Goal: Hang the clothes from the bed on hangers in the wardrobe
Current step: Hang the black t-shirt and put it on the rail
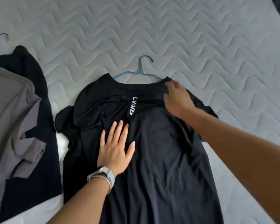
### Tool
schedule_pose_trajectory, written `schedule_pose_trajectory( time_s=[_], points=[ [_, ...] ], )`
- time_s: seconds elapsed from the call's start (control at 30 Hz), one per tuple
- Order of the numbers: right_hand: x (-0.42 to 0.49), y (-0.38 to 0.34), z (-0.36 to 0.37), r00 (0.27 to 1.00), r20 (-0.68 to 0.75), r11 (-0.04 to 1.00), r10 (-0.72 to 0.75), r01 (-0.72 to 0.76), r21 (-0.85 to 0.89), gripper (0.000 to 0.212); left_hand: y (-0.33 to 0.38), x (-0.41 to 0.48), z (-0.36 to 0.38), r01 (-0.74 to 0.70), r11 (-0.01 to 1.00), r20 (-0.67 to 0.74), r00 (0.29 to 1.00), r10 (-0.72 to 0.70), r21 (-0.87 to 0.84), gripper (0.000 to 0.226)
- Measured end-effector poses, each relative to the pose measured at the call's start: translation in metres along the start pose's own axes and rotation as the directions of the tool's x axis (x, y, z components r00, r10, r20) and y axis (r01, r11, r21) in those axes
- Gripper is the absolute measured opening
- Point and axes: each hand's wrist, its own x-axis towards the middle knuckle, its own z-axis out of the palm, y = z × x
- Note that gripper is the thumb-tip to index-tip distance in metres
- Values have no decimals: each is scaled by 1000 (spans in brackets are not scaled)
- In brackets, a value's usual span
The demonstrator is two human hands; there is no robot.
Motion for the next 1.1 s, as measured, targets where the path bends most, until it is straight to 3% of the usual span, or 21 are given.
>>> schedule_pose_trajectory(
  time_s=[0.13, 0.23, 0.33, 0.47, 0.6, 0.67, 0.73, 0.87, 0.93, 1.0, 1.03, 1.07, 1.1],
  points=[
    [64, -16, 5, 997, 63, 996, 37, -32, -78, 57, -4, -1, 6, -15, 999, -61, 998, 13, -46, 54],
    [81, -24, 8, 984, 89, 987, 154, -148, -65, 47, -3, -1, 5, -14, 998, -59, 998, 10, -62, 52],
    [69, -29, 7, 976, 96, 977, 194, -202, 76, 36, -2, -3, 7, -24, 997, -81, 997, 18, -71, 51],
    [24, -31, -12, 991, 78, 947, 109, -127, 296, 33, 0, -5, 2, -25, 994, -82, 996, 16, -108, 55],
    [-42, -44, -44, 993, 99, 915, 69, -102, 389, 27, -1, -3, -19, -6, 976, 94, 995, 26, -216, 71],
    [-78, -55, -62, 990, 121, 879, 71, -120, 462, 20, -1, -2, -48, 160, 866, 278, 960, -26, -473, 58],
    [-112, -69, -81, 980, 166, 800, 109, -186, 571, 14, 0, -17, -90, 345, 576, 374, 925, -72, -741, 39],
    [-185, -106, -115, 979, 179, 685, 98, -197, 701, 15, 24, -81, -192, 178, 246, 142, 977, -159, -953, 30],
    [-223, -130, -129, 985, 172, 656, 17, -141, 742, 21, 36, -97, -242, 121, 172, 108, 990, -87, -978, 20],
    [-261, -154, -145, 982, 169, 644, -84, -76, 761, 23, 47, -108, -291, 112, 151, 111, 994, -11, -982, 41],
    [-279, -166, -155, 978, 167, 654, -128, -43, 755, 24, 50, -117, -313, 124, 153, 121, 992, -29, -980, 57],
    [-296, -175, -167, 972, 169, 669, -164, -17, 743, 24, 52, -127, -332, 137, 145, 128, 989, -69, -980, 56],
    [-312, -184, -180, 964, 182, 688, -194, 2, 725, 22, 52, -140, -350, 130, 160, 110, 986, -129, -979, 40]
  ],
)
